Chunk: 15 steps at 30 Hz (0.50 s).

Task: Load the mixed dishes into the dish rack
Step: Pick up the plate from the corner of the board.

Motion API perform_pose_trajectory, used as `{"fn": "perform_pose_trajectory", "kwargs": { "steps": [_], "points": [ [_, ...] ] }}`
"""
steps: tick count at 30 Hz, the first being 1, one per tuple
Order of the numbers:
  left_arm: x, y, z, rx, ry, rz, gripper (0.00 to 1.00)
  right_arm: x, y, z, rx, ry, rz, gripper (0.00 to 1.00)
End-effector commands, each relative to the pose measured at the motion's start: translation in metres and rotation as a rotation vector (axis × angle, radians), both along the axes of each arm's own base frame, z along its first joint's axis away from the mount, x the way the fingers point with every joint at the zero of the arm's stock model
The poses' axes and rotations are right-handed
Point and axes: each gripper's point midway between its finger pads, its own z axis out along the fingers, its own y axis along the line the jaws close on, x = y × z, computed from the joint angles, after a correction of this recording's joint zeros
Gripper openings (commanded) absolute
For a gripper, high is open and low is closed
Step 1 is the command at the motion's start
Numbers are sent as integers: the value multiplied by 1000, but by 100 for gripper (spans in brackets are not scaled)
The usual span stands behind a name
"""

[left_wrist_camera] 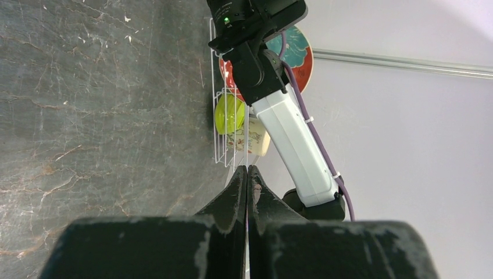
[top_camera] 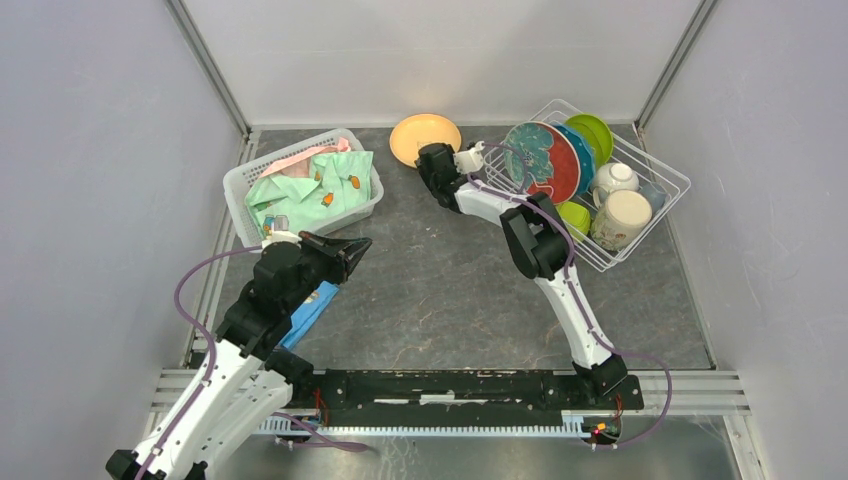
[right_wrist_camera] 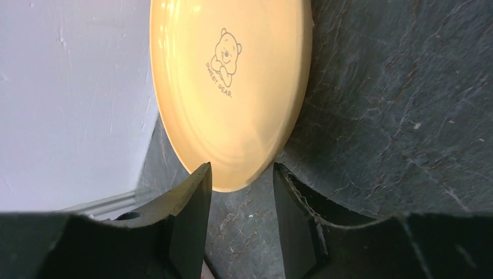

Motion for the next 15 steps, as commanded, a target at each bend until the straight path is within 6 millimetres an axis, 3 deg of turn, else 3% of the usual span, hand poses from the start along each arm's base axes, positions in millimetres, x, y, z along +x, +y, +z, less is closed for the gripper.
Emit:
{"fn": "perform_pose_trajectory", "kwargs": {
  "steps": [1, 9, 12, 15],
  "points": [
    [3, 2, 7, -20, -14, 30, 2, 11, -16, -11, 27, 22, -70, 49],
    [6, 6, 6, -13, -17, 54, 2, 16, -18, -23, 20, 44, -71, 43],
    [12, 13, 2, 5, -15, 101, 2, 18, -19, -25, 20, 43, -65, 35],
    [18, 14, -3, 25, 5, 122, 2, 17, -18, -22, 5, 32, -43, 17]
  ]
}}
